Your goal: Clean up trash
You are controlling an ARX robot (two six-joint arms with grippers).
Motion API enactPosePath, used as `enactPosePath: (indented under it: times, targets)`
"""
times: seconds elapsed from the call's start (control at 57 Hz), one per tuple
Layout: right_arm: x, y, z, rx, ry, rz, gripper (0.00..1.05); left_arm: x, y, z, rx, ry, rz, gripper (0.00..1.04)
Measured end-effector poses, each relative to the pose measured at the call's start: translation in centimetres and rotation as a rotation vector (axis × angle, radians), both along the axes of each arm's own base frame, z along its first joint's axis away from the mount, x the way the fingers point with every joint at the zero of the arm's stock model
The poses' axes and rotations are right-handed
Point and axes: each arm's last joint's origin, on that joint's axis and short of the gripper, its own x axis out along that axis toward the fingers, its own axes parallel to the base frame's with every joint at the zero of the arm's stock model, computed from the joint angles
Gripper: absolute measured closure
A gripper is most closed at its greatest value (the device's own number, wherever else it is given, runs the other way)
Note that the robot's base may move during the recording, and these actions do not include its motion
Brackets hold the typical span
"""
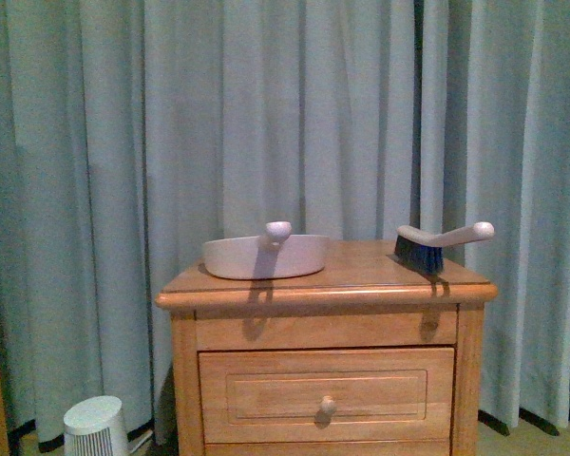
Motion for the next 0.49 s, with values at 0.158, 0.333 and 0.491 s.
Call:
enactPosePath:
  times: [0.158,0.333,0.491]
  targets:
    - [0.00,0.00,0.00,0.000,0.000,0.001,0.07,0.00,0.00,0.00,0.000,0.000,0.000,0.08]
    - [0.00,0.00,0.00,0.000,0.000,0.000,0.07,0.00,0.00,0.00,0.000,0.000,0.000,0.08]
    - [0.00,0.00,0.00,0.000,0.000,0.000,0.07,0.00,0.00,0.00,0.000,0.000,0.000,0.08]
